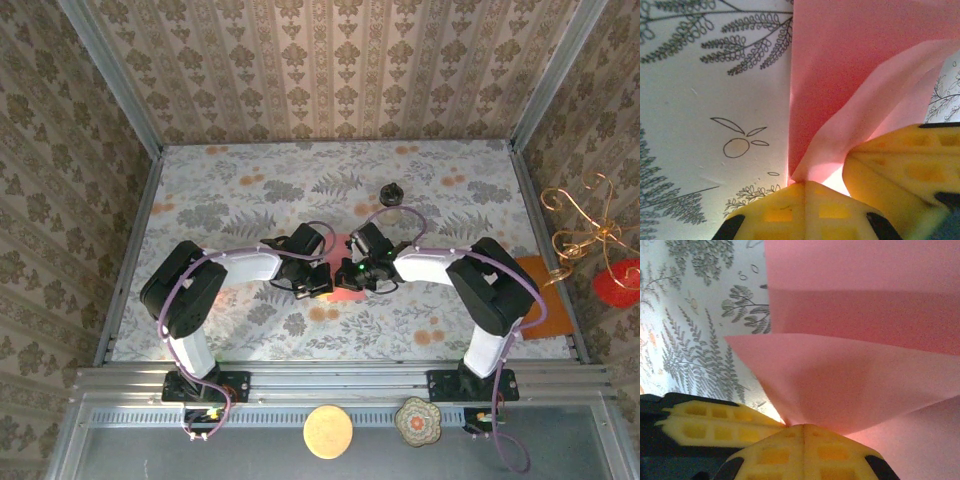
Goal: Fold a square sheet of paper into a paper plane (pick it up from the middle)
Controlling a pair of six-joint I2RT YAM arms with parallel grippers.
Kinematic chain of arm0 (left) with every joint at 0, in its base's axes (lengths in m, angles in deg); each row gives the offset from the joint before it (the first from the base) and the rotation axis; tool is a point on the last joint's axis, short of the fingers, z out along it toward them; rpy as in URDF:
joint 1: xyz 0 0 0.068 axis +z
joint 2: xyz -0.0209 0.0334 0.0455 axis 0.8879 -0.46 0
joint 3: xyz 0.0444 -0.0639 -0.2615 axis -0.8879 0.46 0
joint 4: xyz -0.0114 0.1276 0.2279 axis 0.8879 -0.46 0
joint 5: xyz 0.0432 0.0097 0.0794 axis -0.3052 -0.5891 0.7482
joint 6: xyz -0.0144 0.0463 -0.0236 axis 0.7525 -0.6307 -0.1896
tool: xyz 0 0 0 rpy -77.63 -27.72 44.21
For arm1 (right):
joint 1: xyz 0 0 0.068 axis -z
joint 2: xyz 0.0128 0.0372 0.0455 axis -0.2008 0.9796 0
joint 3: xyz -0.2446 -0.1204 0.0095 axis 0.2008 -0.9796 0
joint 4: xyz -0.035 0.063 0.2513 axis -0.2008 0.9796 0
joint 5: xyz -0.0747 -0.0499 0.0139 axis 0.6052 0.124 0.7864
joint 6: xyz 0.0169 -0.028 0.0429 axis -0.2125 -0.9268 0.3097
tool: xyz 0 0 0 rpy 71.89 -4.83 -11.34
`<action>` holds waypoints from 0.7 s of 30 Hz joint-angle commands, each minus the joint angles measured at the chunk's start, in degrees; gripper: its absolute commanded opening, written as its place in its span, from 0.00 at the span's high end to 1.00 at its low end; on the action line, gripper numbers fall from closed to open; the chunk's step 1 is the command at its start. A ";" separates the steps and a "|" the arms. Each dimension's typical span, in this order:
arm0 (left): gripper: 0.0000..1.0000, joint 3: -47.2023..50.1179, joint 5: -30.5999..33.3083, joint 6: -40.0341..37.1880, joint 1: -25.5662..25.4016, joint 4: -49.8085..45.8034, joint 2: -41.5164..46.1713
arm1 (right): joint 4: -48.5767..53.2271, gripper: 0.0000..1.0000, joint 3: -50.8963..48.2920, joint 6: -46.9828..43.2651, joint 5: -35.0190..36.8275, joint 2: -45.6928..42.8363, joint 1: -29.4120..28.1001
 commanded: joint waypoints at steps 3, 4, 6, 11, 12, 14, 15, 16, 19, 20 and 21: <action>1.00 1.95 1.03 -0.46 0.24 -2.64 -0.94 | -0.11 0.98 0.74 -0.43 0.48 1.94 -0.11; 1.00 2.04 0.99 -0.42 0.33 -2.52 -0.78 | 0.20 0.98 0.78 -0.41 1.12 2.09 -0.11; 1.00 2.21 1.07 -0.30 0.24 -2.68 -0.35 | 1.16 0.98 0.78 -0.47 2.68 2.28 -0.11; 1.00 1.69 0.83 -0.63 0.24 -2.18 1.83 | 2.52 0.98 0.61 -0.06 4.43 3.20 -0.03; 1.00 1.60 0.57 -0.64 0.25 -1.32 2.53 | 2.34 0.98 0.46 -0.01 4.22 3.30 -0.03; 1.00 1.60 -0.12 -0.34 0.24 0.54 3.70 | 2.10 0.98 0.10 0.25 4.06 3.26 -0.03; 1.00 1.68 -0.53 -0.14 0.28 1.60 4.21 | 2.16 0.98 -0.01 0.32 4.02 3.09 -0.03; 1.00 1.77 -0.73 0.04 0.31 2.23 4.41 | 1.92 0.99 -0.09 0.35 4.01 3.09 -0.03; 1.00 2.10 -1.06 0.37 0.33 3.07 4.08 | 1.53 0.99 -0.45 0.71 3.75 2.91 0.06; 1.00 2.23 -1.15 0.46 0.33 3.19 3.62 | 1.34 0.99 -0.55 0.75 3.62 2.87 0.06; 1.00 2.45 -1.43 0.59 0.40 3.44 3.17 | 1.24 0.99 -0.58 0.84 3.54 2.81 0.06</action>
